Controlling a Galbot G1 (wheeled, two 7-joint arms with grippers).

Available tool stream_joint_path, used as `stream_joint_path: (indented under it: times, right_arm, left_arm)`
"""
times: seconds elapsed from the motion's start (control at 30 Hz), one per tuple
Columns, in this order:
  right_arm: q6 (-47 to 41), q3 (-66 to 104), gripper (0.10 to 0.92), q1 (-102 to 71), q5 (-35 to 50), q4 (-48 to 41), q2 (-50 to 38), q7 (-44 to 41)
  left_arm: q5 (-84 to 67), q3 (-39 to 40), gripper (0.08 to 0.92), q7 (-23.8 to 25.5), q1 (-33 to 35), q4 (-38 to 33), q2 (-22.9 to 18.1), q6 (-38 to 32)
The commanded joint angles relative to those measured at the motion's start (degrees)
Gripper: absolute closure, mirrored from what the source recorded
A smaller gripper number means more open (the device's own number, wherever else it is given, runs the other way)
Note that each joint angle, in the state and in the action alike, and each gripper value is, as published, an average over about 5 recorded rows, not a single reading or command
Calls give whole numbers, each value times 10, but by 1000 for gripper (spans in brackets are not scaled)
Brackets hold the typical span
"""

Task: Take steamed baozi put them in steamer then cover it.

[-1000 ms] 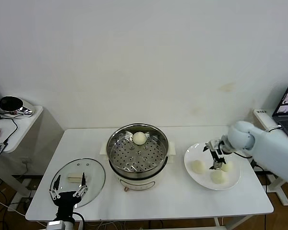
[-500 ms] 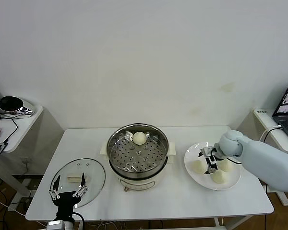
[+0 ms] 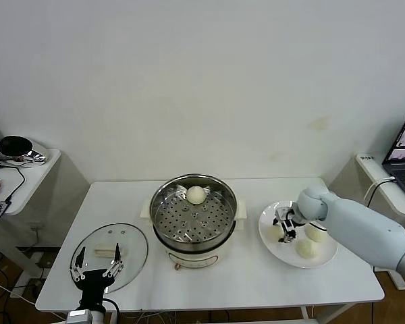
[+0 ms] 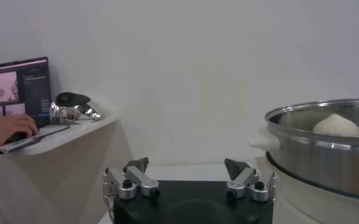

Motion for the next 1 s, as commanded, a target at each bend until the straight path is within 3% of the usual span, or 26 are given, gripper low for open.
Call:
stream_joint_path:
  times: [0.03, 0.23, 0.57, 0.77, 1.0]
  right_arm:
    - [1, 3, 468, -1, -4, -11, 8, -5]
    - [-16, -20, 472, 49, 26, 22, -20, -28]
    - [-73, -175, 462, 297, 162, 116, -63, -48]
    - [-116, -281, 457, 480, 271, 163, -21, -44]
    - [-176, -331, 452, 569, 406, 195, 68, -10]
  left_arm:
    - [0, 0, 177, 0, 0, 0, 0, 0]
    - [2, 2, 177, 0, -1, 0, 0, 1]
    - [3, 7, 177, 1, -5, -1, 1, 2]
    - [2, 8, 177, 1, -7, -3, 5, 2]
    - [0, 5, 177, 1, -9, -3, 10, 2]
